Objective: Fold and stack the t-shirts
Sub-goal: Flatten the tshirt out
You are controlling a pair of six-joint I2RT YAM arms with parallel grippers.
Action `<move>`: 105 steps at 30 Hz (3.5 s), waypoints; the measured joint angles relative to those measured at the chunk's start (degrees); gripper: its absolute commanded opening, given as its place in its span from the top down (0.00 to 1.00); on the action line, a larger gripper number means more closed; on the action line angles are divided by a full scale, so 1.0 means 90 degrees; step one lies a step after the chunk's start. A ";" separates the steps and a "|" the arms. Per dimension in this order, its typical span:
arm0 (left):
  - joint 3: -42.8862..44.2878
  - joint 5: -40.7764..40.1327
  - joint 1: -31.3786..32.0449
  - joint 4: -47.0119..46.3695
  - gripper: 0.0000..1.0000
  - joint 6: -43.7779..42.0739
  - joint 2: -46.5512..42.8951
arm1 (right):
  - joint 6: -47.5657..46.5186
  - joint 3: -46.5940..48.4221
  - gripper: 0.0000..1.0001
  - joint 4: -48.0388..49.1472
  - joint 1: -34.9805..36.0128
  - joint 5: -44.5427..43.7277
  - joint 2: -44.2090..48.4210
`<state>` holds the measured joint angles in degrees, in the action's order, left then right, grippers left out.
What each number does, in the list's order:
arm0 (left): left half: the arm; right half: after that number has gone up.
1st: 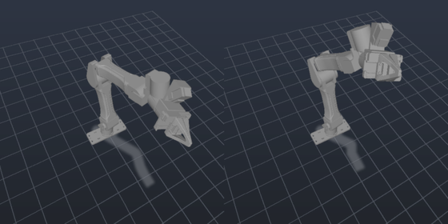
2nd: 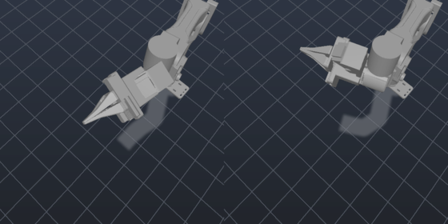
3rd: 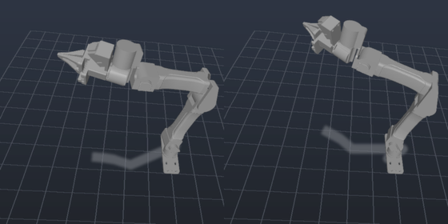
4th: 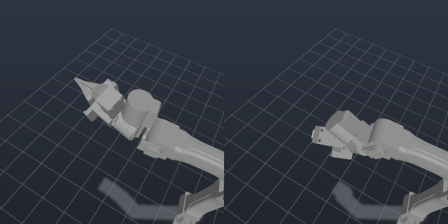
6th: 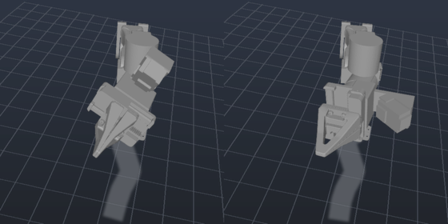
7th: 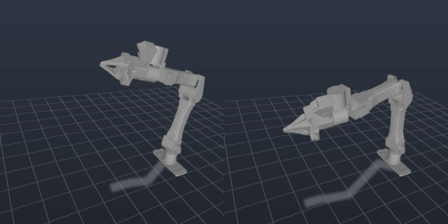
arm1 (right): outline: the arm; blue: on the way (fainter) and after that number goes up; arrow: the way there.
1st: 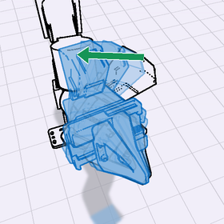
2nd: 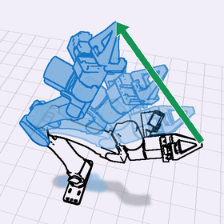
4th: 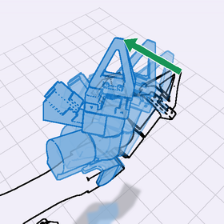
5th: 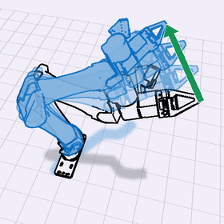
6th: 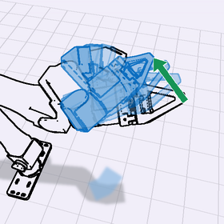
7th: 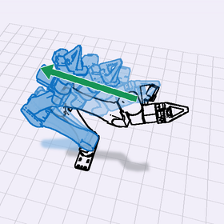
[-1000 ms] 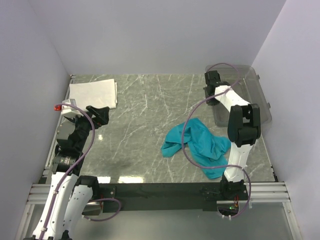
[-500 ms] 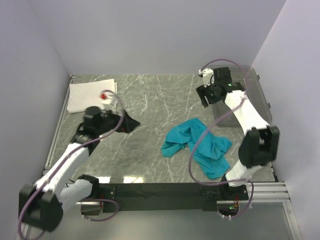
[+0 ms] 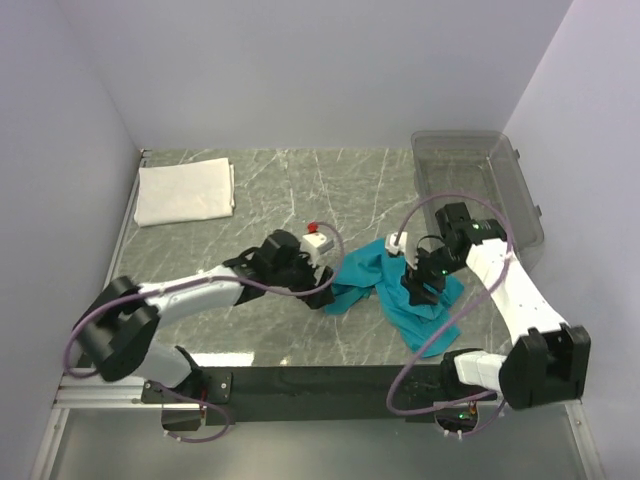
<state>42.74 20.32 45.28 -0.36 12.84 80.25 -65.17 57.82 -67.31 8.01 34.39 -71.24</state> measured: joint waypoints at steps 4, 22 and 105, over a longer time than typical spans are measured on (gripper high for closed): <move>0.0580 -0.0719 0.0255 -0.0068 0.23 -0.0039 0.0891 | -0.0046 -0.0476 0.31 -0.0007 0.0138 -0.0355 0.0928; 0.0780 -0.1345 0.0333 -0.0214 0.99 0.0379 0.1285 | 0.1447 -0.1282 1.00 0.1219 0.0865 -0.1819 0.1343; -0.1219 -0.4546 -0.1761 0.5178 0.99 0.7915 -0.6346 | 0.5280 0.7837 0.83 0.3597 0.3497 -0.1834 -0.7594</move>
<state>31.77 -20.60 29.43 46.24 84.07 23.14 -17.65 128.35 -34.94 39.48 17.89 -139.59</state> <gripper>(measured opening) 0.022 0.047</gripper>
